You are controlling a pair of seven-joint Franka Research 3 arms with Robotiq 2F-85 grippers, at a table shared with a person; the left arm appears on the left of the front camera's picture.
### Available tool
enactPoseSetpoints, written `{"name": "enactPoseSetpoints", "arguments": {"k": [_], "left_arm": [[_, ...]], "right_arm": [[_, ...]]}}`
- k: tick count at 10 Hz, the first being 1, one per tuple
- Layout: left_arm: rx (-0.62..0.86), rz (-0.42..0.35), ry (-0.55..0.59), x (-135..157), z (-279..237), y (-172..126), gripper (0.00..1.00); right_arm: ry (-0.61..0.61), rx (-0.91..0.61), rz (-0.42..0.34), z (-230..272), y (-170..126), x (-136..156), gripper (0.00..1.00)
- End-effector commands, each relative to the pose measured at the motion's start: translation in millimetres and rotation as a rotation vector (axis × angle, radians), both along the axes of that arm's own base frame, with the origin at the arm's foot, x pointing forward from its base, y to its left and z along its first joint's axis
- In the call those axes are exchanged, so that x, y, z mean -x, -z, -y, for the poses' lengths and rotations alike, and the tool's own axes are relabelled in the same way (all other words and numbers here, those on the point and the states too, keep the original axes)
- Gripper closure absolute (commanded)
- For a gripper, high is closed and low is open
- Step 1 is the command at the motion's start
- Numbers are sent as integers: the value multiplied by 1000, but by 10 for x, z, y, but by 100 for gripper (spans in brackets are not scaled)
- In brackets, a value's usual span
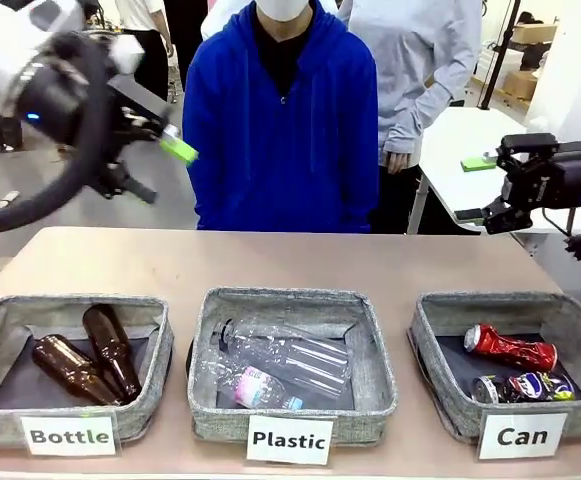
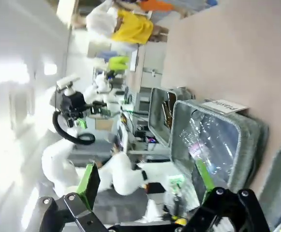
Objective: Sort the can waste into the basket.
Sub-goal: Pick up the can waste from the table and place it in the right Fabric basket.
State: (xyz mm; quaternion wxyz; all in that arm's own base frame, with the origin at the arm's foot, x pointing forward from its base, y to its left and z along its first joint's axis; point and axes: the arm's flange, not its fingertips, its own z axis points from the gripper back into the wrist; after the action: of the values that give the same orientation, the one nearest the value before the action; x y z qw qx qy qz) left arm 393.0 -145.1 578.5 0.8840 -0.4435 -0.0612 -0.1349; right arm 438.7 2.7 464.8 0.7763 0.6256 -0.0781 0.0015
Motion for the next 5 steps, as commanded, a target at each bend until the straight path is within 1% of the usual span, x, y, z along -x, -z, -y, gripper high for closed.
{"name": "enactPoseSetpoints", "arguments": {"k": [1, 3, 4, 5], "left_arm": [[243, -160, -169, -56, -243, 288, 0], [442, -168, -241, -1, -759, 807, 0], [526, -160, -298, 129, -914, 1098, 0], [604, -170, -359, 307, -1140, 1448, 0]], "right_arm": [[70, -49, -96, -139, -129, 138, 0], [145, -69, -89, 38, -202, 139, 0], [168, -71, -87, 169, -232, 109, 0], [231, -53, -83, 295, -214, 55, 0]]}}
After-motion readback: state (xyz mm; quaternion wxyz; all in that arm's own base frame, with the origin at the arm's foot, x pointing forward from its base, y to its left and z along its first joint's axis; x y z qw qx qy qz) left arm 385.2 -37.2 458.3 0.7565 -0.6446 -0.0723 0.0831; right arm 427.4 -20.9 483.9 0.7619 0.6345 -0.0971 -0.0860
